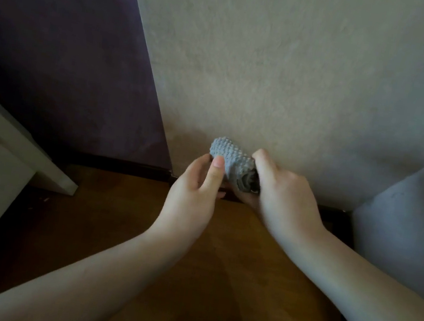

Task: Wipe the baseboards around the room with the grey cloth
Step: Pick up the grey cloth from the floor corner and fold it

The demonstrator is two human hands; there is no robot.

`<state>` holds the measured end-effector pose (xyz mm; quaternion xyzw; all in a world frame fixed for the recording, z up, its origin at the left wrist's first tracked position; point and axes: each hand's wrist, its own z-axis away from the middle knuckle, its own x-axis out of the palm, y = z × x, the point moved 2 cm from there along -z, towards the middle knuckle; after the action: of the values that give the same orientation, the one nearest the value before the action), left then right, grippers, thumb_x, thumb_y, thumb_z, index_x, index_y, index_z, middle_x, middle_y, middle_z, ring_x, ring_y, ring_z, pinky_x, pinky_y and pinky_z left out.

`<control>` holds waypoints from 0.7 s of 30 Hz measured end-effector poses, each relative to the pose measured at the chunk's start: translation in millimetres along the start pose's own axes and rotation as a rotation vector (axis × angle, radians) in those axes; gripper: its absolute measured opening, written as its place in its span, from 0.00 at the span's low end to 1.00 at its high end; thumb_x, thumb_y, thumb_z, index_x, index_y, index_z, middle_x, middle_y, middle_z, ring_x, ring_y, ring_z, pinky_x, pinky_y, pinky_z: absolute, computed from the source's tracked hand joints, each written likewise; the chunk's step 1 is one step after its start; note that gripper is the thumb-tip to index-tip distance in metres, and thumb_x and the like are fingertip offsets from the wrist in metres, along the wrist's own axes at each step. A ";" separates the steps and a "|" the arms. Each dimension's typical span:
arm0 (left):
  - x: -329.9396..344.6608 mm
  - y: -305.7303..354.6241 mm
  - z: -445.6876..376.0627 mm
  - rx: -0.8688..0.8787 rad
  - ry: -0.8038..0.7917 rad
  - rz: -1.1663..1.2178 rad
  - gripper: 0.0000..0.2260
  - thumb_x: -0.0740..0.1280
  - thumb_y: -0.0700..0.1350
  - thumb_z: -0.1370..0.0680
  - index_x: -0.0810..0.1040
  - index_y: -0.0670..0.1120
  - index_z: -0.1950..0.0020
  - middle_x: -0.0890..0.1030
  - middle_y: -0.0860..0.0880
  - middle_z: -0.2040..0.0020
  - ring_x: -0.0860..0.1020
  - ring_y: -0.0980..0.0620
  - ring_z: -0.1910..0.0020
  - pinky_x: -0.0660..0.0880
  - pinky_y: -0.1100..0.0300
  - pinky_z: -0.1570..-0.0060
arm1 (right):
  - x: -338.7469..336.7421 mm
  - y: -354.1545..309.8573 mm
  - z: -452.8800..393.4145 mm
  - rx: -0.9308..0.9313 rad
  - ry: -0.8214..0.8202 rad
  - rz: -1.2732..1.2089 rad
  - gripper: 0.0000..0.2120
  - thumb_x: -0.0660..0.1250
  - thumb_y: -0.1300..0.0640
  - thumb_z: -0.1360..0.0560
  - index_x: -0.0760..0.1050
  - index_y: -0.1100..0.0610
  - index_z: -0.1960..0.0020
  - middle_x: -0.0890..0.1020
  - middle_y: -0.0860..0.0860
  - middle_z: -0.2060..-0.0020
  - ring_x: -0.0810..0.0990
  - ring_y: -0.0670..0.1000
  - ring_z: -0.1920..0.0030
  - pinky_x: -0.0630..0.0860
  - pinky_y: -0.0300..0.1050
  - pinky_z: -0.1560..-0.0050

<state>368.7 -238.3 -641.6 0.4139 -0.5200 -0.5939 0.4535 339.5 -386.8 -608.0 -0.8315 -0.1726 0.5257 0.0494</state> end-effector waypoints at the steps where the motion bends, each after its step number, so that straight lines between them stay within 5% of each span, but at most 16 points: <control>1: 2.5 2.1 1.4 -0.011 -0.072 0.041 0.32 0.61 0.72 0.28 0.75 0.53 0.32 0.83 0.54 0.42 0.82 0.57 0.43 0.80 0.59 0.46 | 1.5 -1.7 1.6 -0.003 -0.001 -0.007 0.20 0.80 0.52 0.31 0.73 0.61 0.50 0.79 0.53 0.68 0.79 0.56 0.74 0.61 0.39 0.75; 6: -3.1 6.6 -3.0 -0.088 -0.126 0.079 0.36 0.70 0.74 0.37 0.72 0.60 0.33 0.81 0.57 0.40 0.80 0.58 0.40 0.78 0.53 0.39 | 11.5 -11.2 10.6 -0.034 -0.093 -0.074 0.16 0.74 0.62 0.26 0.74 0.62 0.41 0.82 0.57 0.59 0.82 0.56 0.65 0.70 0.40 0.70; 8: -16.2 8.9 -12.2 -0.051 -0.102 0.048 0.34 0.75 0.71 0.38 0.72 0.63 0.36 0.81 0.58 0.40 0.80 0.57 0.40 0.78 0.52 0.39 | 18.1 -14.3 12.6 -0.071 -0.172 -0.135 0.18 0.70 0.64 0.23 0.73 0.64 0.34 0.83 0.58 0.50 0.83 0.55 0.53 0.76 0.42 0.56; 10: -29.0 8.4 -22.0 -0.041 -0.117 0.033 0.38 0.79 0.62 0.36 0.70 0.56 0.29 0.80 0.54 0.38 0.80 0.55 0.39 0.78 0.51 0.39 | 20.5 -9.4 11.1 -0.116 -0.245 -0.223 0.21 0.66 0.65 0.21 0.69 0.62 0.28 0.80 0.57 0.41 0.79 0.53 0.41 0.75 0.44 0.41; 14: -42.5 3.0 -33.2 -0.048 -0.180 -0.025 0.41 0.82 0.48 0.37 0.66 0.48 0.28 0.77 0.47 0.37 0.81 0.52 0.42 0.80 0.55 0.47 | 15.5 8.5 7.5 0.003 -0.174 -0.378 0.21 0.62 0.50 0.19 0.69 0.53 0.28 0.73 0.44 0.36 0.72 0.41 0.37 0.71 0.38 0.38; 17: -46.8 2.2 -35.8 0.009 -0.303 -0.152 0.30 0.80 0.45 0.35 0.72 0.50 0.37 0.80 0.51 0.44 0.82 0.52 0.46 0.80 0.56 0.52 | 16.4 16.8 4.9 0.204 -0.173 -0.564 0.36 0.61 0.36 0.27 0.54 0.43 0.24 0.66 0.39 0.32 0.67 0.37 0.33 0.67 0.31 0.36; 19: -46.2 3.1 -35.1 0.060 -0.401 -0.229 0.25 0.78 0.44 0.33 0.75 0.51 0.38 0.81 0.53 0.46 0.82 0.52 0.47 0.81 0.56 0.53 | 19.8 18.5 5.5 0.203 -0.291 -0.658 0.39 0.64 0.35 0.29 0.48 0.38 0.24 0.63 0.37 0.28 0.64 0.37 0.29 0.65 0.33 0.33; 21: -44.8 2.2 -35.1 0.084 -0.467 -0.288 0.25 0.78 0.43 0.32 0.76 0.52 0.37 0.80 0.53 0.45 0.81 0.50 0.46 0.81 0.53 0.52 | 21.2 20.3 7.3 0.172 -0.372 -0.680 0.36 0.68 0.38 0.28 0.54 0.36 0.25 0.66 0.34 0.29 0.66 0.34 0.31 0.64 0.27 0.36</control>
<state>413.8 -203.5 -642.6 0.3537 -0.5705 -0.7094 0.2148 345.9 -399.3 -634.7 -0.6103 -0.3997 0.6334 0.2580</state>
